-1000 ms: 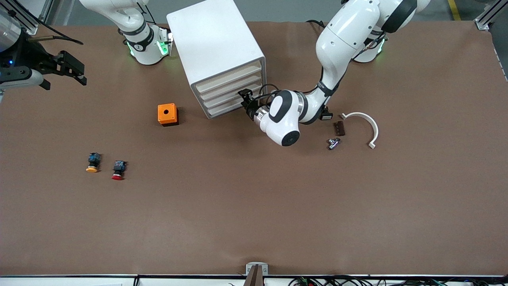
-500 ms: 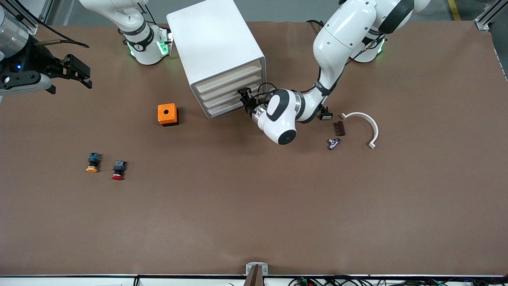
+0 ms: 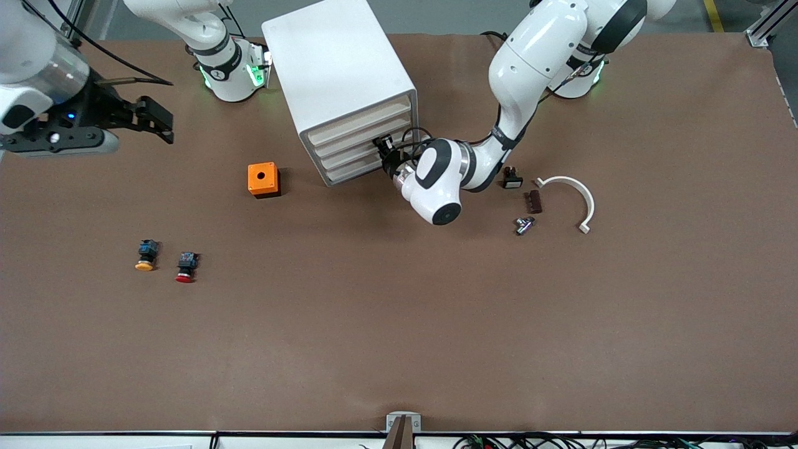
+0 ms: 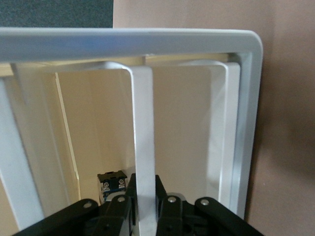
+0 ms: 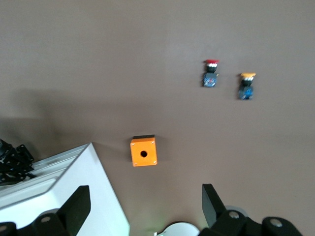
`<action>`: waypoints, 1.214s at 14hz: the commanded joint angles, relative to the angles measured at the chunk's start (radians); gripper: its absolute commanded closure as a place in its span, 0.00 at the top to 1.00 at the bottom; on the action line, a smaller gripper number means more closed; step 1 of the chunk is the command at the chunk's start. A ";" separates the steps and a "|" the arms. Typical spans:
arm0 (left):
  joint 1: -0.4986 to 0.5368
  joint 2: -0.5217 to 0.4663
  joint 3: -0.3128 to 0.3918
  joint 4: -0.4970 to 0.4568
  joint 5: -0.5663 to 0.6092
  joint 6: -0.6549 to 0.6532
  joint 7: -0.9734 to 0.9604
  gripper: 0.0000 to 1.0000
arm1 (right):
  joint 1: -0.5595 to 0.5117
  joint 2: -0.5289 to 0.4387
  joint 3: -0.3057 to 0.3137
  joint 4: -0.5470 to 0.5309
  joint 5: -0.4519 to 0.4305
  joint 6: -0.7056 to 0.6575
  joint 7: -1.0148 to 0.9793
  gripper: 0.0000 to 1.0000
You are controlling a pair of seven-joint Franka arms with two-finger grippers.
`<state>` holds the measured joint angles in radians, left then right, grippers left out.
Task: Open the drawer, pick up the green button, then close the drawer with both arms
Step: 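Reach the right gripper into the open drawer toward the green button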
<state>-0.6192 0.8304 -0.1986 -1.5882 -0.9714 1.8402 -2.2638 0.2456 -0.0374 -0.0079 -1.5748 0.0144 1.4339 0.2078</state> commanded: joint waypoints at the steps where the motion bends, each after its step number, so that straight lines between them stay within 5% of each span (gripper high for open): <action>1: 0.022 0.039 0.019 0.062 0.011 0.021 0.006 0.00 | 0.102 0.010 -0.006 0.025 -0.011 -0.023 0.192 1.00; 12: 0.084 0.090 0.166 0.188 0.008 0.021 0.156 0.00 | 0.356 0.142 -0.006 0.024 0.006 0.080 1.014 1.00; 17: 0.116 0.090 0.168 0.211 0.007 0.021 0.198 0.16 | 0.435 0.243 -0.006 0.015 0.027 0.157 1.234 1.00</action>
<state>-0.4917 0.8728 -0.0577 -1.4352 -0.9714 1.7681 -2.1253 0.6687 0.1668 -0.0037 -1.5758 0.0247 1.5783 1.3929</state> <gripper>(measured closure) 0.890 0.000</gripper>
